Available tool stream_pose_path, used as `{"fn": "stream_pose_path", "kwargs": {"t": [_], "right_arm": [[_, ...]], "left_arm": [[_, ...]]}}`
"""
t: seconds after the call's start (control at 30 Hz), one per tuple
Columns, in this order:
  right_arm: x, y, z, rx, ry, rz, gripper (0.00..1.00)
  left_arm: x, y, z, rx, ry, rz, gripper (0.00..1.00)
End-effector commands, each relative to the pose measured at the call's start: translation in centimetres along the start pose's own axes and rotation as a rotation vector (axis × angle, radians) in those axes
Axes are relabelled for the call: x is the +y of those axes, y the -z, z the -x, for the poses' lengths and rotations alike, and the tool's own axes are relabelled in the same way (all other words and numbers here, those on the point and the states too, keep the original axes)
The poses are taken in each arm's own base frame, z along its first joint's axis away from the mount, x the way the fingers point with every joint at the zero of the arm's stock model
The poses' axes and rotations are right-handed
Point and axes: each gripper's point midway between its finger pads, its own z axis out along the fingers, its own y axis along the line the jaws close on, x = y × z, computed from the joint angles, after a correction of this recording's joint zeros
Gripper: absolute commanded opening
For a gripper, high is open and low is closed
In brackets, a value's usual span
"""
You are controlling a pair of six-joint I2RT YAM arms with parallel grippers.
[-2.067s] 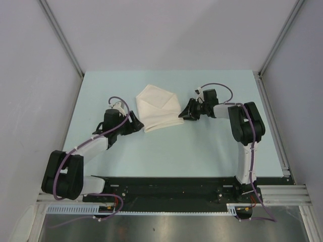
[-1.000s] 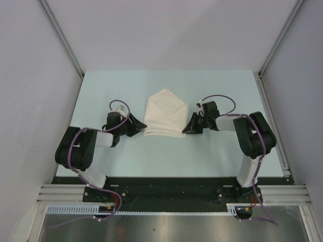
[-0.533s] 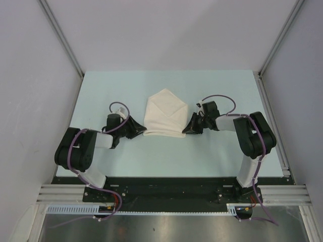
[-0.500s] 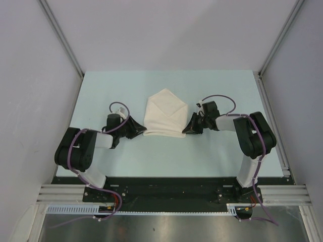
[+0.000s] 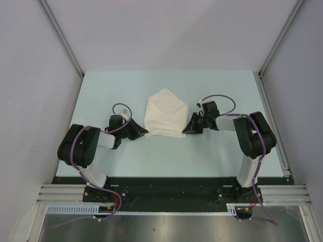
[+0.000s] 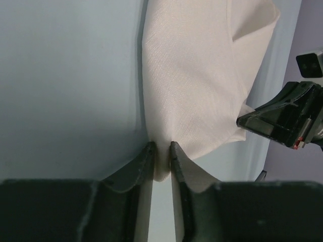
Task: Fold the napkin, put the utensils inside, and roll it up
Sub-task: Roll the napkin with the utensil
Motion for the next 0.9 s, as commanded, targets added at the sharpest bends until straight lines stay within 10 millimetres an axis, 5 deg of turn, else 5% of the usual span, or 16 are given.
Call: {"fn": "stream_pose_path", "kwargs": {"t": [0.0, 0.1, 0.33, 0.5, 0.57, 0.7, 0.87], "right_arm": [[-1.2, 0.2, -0.2, 0.009, 0.005, -0.074, 0.0], [-0.9, 0.7, 0.1, -0.002, 0.021, -0.079, 0.0], [1.5, 4.2, 2.3, -0.113, 0.166, -0.092, 0.51], [7.7, 7.1, 3.8, -0.283, 0.512, -0.065, 0.7], [9.3, 6.9, 4.0, -0.345, 0.684, -0.115, 0.73], [13.3, 3.4, 0.5, -0.345, 0.934, -0.129, 0.79], [16.2, -0.2, -0.5, -0.433, 1.083, -0.126, 0.83]], "left_arm": [[0.1, -0.4, -1.5, 0.067, 0.021, -0.014, 0.17], [-0.5, -0.5, -0.9, 0.07, 0.006, -0.015, 0.04], [-1.3, -0.1, -0.3, 0.11, 0.0, 0.025, 0.0], [-2.8, 0.1, 0.6, 0.144, -0.004, 0.027, 0.0], [-2.7, 0.4, 0.6, 0.17, 0.005, 0.045, 0.0], [-3.6, 0.4, 2.1, 0.197, -0.026, 0.052, 0.0], [-3.0, 0.2, 1.5, 0.267, 0.004, 0.054, 0.0]]}}
